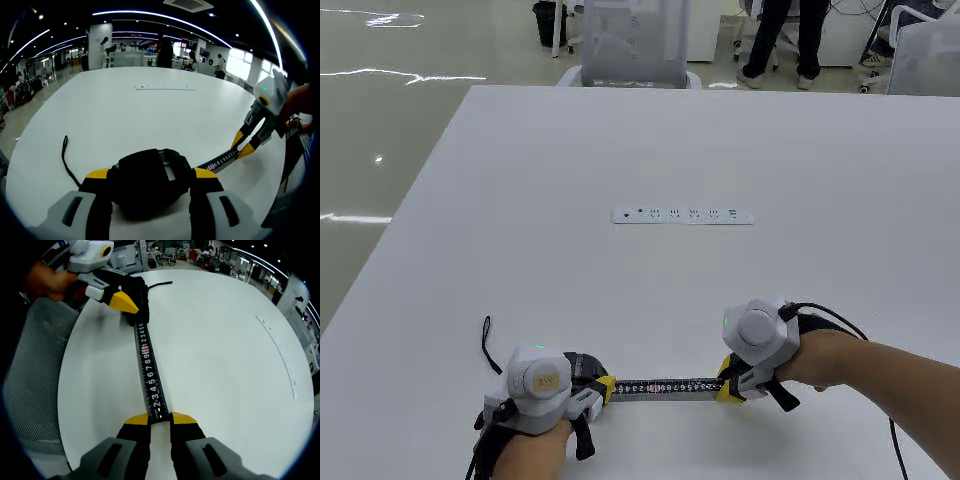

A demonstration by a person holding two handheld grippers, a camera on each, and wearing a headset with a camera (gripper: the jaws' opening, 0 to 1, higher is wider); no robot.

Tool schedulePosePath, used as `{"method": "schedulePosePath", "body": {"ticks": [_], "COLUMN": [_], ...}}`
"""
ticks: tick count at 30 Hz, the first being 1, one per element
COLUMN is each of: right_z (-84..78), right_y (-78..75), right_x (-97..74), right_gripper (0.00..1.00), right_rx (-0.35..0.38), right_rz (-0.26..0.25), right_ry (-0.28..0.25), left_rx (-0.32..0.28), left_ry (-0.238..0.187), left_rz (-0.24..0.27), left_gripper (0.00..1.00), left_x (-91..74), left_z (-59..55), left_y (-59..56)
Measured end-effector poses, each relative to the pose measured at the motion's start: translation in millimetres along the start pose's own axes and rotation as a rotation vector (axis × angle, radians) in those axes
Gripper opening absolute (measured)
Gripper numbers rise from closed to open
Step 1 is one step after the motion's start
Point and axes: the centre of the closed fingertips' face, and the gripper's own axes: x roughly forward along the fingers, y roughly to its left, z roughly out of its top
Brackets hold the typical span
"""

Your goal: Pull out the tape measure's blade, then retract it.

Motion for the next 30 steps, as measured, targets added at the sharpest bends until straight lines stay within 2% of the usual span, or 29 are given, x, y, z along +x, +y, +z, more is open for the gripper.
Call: {"method": "schedulePosePath", "body": {"ticks": [30], "right_z": [12.6], "right_y": [3.5], "right_x": [6.9], "right_gripper": [0.14], "right_rx": [-0.010], "right_rz": [0.007], "right_ry": [-0.012], "left_rx": [0.001], "left_ry": [0.005], "left_rz": [-0.003], "left_gripper": [0.58], "left_x": [1.0], "left_z": [-0.4], "left_y": [0.1]}}
